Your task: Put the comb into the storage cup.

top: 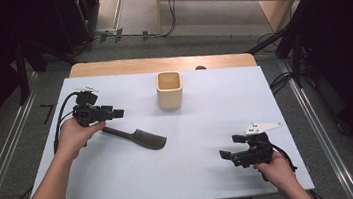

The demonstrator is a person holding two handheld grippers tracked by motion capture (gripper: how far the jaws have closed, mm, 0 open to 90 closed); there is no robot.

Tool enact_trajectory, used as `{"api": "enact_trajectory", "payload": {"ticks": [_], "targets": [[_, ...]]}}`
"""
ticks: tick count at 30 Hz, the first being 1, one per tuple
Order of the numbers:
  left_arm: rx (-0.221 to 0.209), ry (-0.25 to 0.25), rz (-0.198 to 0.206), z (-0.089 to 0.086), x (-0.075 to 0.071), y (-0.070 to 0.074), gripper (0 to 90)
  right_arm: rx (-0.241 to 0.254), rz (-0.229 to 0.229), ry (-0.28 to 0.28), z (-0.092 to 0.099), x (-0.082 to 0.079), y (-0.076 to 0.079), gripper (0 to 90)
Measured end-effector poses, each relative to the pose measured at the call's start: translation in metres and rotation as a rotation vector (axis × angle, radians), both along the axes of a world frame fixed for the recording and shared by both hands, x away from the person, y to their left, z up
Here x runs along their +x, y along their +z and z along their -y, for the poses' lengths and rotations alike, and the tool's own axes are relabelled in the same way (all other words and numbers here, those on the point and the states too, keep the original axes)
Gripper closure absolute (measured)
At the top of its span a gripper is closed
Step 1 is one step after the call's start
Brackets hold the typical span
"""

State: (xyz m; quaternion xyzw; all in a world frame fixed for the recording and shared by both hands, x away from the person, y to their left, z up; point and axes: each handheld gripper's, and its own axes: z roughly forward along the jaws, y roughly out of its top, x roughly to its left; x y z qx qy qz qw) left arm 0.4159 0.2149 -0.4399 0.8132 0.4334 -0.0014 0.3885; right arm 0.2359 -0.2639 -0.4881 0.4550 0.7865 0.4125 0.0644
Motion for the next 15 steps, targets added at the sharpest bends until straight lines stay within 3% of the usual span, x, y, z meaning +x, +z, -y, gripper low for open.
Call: {"api": "enact_trajectory", "payload": {"ticks": [6,7,10,11,12,13,15], "targets": [[-0.015,0.009,-0.033,-0.001,0.001,-0.01,51.3,-0.001,0.0,-0.001,0.0,-0.001,0.0,14.6],[0.016,-0.003,-0.024,0.0,0.001,-0.013,60.7,-0.002,0.0,0.003,0.0,-0.001,0.0,14.6],[0.01,-0.015,-0.03,0.0,0.002,-0.015,72.8,-0.004,-0.001,0.007,-0.001,-0.001,0.0,14.6],[0.016,-0.023,-0.032,-0.001,0.003,-0.016,72.8,-0.004,-0.001,0.007,-0.001,-0.001,0.0,14.6],[0.045,-0.029,-0.023,-0.002,0.003,-0.019,87.3,-0.006,0.0,0.007,-0.001,-0.001,0.0,14.6],[0.045,-0.029,-0.023,-0.002,0.003,-0.019,90.0,-0.005,-0.001,0.006,-0.001,-0.001,0.0,14.6],[0.079,-0.043,-0.059,-0.003,0.006,-0.024,90.0,-0.002,0.0,0.005,0.0,-0.001,0.0,14.6]]}}
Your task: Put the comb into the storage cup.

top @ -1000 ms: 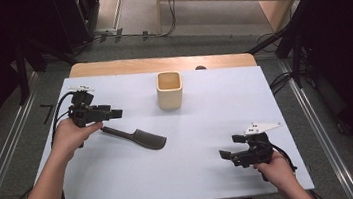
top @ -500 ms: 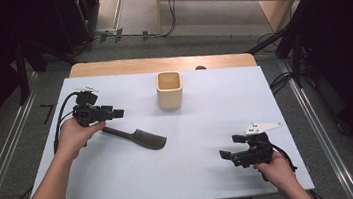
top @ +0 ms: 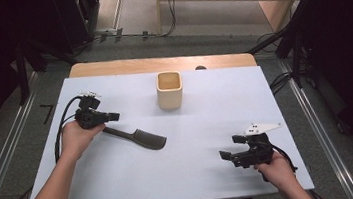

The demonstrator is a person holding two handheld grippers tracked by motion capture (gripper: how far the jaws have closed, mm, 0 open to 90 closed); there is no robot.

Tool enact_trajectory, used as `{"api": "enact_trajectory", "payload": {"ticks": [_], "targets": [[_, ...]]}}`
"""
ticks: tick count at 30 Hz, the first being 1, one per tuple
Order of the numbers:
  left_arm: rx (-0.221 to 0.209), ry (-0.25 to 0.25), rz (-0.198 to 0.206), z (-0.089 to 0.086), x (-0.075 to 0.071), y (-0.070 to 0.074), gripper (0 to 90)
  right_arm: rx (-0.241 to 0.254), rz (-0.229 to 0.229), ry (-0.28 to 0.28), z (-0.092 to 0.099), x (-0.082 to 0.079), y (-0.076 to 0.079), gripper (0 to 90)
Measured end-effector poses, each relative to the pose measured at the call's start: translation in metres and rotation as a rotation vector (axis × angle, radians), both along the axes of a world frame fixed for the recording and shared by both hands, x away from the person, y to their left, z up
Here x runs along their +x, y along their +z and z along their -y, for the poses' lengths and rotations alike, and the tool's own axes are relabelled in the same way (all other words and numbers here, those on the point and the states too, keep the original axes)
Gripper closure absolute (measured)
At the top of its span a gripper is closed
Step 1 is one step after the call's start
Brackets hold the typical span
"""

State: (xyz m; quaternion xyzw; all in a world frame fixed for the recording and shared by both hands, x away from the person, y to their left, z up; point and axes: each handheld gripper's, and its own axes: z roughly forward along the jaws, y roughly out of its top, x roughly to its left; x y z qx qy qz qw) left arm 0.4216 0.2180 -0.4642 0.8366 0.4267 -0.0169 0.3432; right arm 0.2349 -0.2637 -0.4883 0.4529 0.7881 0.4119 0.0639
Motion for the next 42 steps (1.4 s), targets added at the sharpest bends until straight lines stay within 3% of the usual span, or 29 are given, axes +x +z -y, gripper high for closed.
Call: {"api": "enact_trajectory", "payload": {"ticks": [3,18,42], "targets": [[0.013,-0.006,-0.028,-0.001,0.002,-0.008,90.0,-0.001,-0.001,0.001,0.0,0.0,0.0,14.6],[0.062,0.001,-0.046,-0.005,0.0,-0.023,90.0,0.003,0.002,0.004,0.0,0.0,0.001,14.6],[0.046,0.008,-0.064,-0.015,-0.018,-0.024,90.0,-0.002,0.007,0.003,0.001,-0.001,0.001,14.6]]}}
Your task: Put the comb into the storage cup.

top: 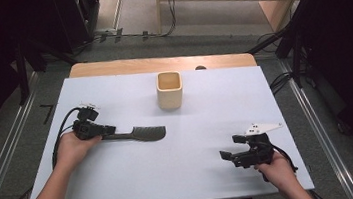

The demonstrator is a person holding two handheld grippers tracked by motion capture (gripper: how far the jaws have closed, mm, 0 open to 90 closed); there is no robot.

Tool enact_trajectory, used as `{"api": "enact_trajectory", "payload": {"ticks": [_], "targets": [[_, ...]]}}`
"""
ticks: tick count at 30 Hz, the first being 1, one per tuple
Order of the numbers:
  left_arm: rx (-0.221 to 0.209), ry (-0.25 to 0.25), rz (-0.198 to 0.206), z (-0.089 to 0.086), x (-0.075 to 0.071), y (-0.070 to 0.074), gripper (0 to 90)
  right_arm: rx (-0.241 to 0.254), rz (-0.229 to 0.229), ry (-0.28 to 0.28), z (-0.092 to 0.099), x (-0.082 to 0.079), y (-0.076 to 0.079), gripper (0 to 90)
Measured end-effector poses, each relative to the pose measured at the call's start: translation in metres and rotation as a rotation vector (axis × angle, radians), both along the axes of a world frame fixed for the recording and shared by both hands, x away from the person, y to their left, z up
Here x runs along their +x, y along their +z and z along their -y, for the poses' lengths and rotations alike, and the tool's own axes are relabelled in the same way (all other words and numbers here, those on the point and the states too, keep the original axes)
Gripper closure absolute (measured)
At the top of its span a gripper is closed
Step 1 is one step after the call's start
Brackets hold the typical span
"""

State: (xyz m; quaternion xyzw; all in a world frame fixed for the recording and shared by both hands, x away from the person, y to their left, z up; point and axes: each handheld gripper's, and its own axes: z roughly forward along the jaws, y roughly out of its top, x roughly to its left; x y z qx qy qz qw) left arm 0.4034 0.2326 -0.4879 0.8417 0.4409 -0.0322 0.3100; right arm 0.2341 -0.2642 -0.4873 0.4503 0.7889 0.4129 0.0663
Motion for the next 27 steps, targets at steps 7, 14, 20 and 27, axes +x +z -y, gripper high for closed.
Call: {"api": "enact_trajectory", "payload": {"ticks": [7,14,20,27], "targets": [[-0.006,0.003,-0.004,-0.001,-0.006,0.0,90.0,0.0,-0.002,-0.005,0.0,0.0,0.001,14.6],[-0.006,-0.003,-0.006,-0.002,-0.015,0.0,90.0,-0.001,0.0,-0.003,0.0,0.0,0.001,14.6],[-0.007,-0.007,-0.011,-0.002,-0.02,0.0,90.0,-0.002,0.0,-0.003,0.0,0.0,0.001,14.6],[-0.015,-0.02,-0.025,-0.002,-0.029,0.0,90.0,-0.005,-0.001,-0.001,0.0,0.0,0.0,14.6]]}}
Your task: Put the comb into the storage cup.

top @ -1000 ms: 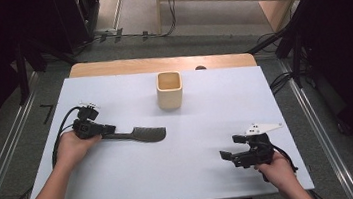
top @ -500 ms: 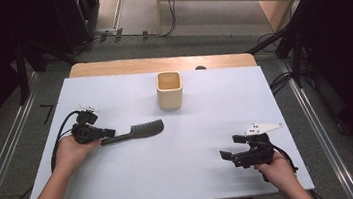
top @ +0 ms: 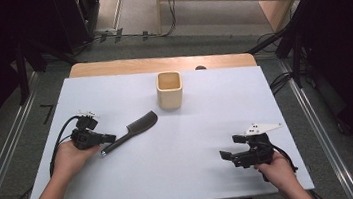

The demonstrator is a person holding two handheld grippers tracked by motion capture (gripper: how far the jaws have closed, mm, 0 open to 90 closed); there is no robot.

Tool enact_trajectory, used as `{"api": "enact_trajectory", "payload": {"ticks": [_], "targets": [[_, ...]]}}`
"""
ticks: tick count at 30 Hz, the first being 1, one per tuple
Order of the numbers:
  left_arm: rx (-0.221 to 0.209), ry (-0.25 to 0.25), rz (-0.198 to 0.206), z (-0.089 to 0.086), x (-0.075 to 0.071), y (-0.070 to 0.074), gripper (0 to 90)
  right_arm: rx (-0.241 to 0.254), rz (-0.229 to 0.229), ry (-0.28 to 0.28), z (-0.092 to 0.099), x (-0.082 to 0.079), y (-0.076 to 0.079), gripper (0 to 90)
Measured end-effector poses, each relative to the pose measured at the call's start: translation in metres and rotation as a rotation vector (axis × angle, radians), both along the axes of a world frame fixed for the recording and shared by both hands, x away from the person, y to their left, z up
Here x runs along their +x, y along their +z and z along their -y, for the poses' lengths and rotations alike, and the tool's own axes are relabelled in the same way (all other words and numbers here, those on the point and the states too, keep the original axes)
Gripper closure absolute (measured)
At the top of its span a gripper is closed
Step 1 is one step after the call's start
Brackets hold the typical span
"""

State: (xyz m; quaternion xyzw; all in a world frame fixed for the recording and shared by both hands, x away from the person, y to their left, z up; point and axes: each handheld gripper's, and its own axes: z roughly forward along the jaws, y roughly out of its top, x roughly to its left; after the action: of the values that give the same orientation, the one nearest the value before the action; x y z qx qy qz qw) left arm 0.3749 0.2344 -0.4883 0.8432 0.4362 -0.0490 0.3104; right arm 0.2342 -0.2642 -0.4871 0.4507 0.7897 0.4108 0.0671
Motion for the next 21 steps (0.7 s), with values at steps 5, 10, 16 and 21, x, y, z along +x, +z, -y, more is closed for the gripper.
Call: {"api": "enact_trajectory", "payload": {"ticks": [5,10,16,21], "targets": [[-0.012,-0.003,-0.012,-0.0002,-0.0042,-0.0007,90.0,0.005,0.0,0.0,0.0,0.0001,-0.0002,14.6],[-0.014,-0.01,-0.017,0.0024,-0.0075,-0.001,90.0,0.007,-0.002,0.002,-0.0004,0.0004,-0.0003,14.6],[-0.015,-0.015,-0.021,0.005,-0.0087,-0.001,90.0,0.004,-0.002,0.003,-0.0004,0.0006,-0.0004,14.6],[-0.024,-0.009,-0.026,0.0042,-0.0083,-0.0015,90.0,0.005,-0.004,0.003,-0.0006,0.0005,-0.0004,14.5]]}}
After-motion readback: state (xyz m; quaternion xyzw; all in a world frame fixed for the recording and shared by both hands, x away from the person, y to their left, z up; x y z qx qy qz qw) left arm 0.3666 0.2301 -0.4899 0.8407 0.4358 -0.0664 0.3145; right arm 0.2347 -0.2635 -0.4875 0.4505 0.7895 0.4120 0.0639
